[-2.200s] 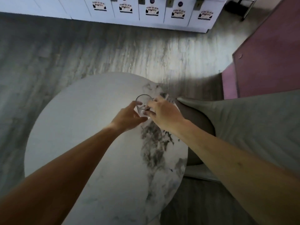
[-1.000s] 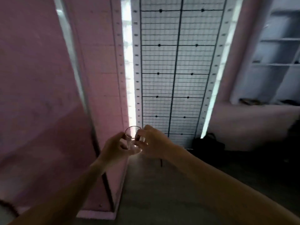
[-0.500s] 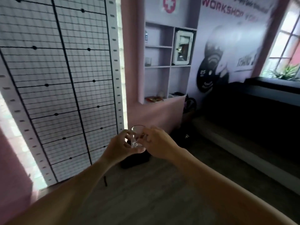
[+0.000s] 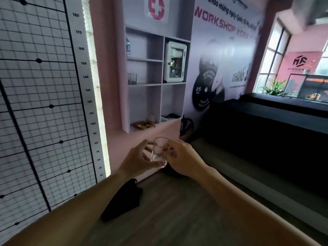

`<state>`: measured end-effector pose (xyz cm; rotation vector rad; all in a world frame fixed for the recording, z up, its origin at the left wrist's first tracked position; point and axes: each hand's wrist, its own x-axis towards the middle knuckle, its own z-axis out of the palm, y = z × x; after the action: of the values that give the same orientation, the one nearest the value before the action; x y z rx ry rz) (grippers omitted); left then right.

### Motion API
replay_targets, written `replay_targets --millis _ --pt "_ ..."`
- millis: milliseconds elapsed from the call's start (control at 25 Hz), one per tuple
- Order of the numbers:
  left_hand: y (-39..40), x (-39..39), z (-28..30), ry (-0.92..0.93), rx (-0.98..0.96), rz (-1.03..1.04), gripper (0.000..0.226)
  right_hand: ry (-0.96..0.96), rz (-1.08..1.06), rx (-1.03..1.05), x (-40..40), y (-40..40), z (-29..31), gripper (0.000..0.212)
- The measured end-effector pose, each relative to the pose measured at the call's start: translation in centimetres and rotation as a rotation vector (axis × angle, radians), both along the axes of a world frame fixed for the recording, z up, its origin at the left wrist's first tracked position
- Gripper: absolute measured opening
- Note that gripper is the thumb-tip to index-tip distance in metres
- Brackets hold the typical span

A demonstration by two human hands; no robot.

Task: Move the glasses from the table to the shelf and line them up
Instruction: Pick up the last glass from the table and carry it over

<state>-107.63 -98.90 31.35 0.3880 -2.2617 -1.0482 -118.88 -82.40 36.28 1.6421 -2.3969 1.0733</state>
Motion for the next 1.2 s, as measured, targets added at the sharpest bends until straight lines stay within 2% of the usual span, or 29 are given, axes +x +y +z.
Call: replay_targets --millis 320,520,920,1080,1200 --pt "-5.4 -16.8 -0.3 0.029 0.01 -0.004 0.074 0.023 -0.005 -0.01 -16.8 -5.0 0.2 0.023" --pt "-8.8 -27.1 1.1 0.056 0.052 0.044 0.075 0.022 0.028 0.004 -28.1 -8.8 2.4 0.027" --pt "-17.5 -37.1 1.9 0.041 0.048 0.194 0.075 0.052 0.159 0.001 -40.3 -19.8 2.8 0.021" --pt "-23.0 -40.9 1.9 0.04 0.032 0.233 0.083 0.075 0.195 0.013 -44.5 -26.0 2.7 0.027" --pt "-28.3 -43.7 2.8 0.06 -0.009 0.244 0.079 0.079 0.222 0.0 -47.4 -31.4 3.2 0.024"
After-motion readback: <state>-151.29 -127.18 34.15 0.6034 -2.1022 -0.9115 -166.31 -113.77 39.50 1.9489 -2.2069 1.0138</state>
